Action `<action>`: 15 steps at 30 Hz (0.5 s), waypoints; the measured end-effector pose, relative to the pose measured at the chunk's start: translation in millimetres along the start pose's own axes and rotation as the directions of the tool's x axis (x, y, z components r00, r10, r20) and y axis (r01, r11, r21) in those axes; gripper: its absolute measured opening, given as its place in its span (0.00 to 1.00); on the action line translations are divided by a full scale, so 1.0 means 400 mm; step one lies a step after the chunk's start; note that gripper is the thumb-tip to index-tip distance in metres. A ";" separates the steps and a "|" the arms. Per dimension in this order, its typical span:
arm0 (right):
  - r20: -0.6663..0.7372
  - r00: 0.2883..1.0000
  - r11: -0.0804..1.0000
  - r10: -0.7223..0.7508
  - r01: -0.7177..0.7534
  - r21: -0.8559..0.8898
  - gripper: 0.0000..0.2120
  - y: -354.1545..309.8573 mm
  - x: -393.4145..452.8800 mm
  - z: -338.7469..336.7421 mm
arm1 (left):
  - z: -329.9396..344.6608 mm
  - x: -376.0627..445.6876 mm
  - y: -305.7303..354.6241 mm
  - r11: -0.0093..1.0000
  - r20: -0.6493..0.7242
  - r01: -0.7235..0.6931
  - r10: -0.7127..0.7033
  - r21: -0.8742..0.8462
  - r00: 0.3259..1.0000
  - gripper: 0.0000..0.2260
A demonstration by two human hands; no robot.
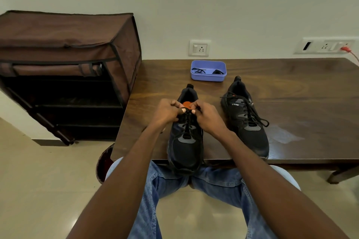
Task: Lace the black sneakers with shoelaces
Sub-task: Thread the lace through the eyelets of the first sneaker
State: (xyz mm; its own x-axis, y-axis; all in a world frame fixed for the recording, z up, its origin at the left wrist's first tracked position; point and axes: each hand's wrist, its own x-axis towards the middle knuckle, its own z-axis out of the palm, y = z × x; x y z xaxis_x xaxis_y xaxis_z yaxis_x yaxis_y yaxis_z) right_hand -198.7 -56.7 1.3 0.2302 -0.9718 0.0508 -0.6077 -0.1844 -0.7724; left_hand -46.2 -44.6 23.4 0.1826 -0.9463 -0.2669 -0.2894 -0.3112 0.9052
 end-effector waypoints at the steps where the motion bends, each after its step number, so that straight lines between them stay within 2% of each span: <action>1: -0.009 1.000 0.999 0.023 -0.023 0.035 0.09 -0.002 0.001 0.000 | -0.006 0.000 0.002 0.998 -0.018 0.023 -0.024 -0.055 1.000 0.05; 4: -0.042 0.996 0.989 0.072 -0.066 0.129 0.15 -0.006 0.006 0.000 | -0.030 0.002 0.004 0.945 -0.092 0.123 -0.157 -0.305 0.983 0.08; 6: -0.038 0.996 0.984 0.082 -0.075 0.160 0.15 -0.010 0.006 0.001 | -0.044 0.002 0.001 0.898 -0.079 0.186 -0.236 -0.399 0.968 0.06; 10: -0.068 0.998 0.988 -0.002 0.012 0.156 0.05 -0.024 -0.009 0.003 | -0.060 -0.006 0.005 0.820 0.127 0.214 -0.173 -0.531 0.977 0.04; 12: -0.062 0.997 0.984 -0.048 0.058 0.166 0.07 -0.030 -0.019 0.001 | -0.066 -0.008 0.010 0.773 0.149 0.207 -0.147 -0.600 0.978 0.04; 15: -0.101 0.994 0.985 -0.046 0.062 0.163 0.11 -0.029 -0.013 0.007 | -0.079 -0.008 0.013 0.723 0.103 0.179 -0.148 -0.667 0.984 0.03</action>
State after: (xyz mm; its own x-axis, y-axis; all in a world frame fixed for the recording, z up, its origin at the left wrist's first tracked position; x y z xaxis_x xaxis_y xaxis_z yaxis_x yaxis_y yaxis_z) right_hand -190.5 -48.9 8.3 0.1798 -0.9722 0.1503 -0.4602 -0.2182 -0.8606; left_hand -18.8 -40.5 39.4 0.1252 -0.8938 -0.4307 0.4504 -0.3356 0.8274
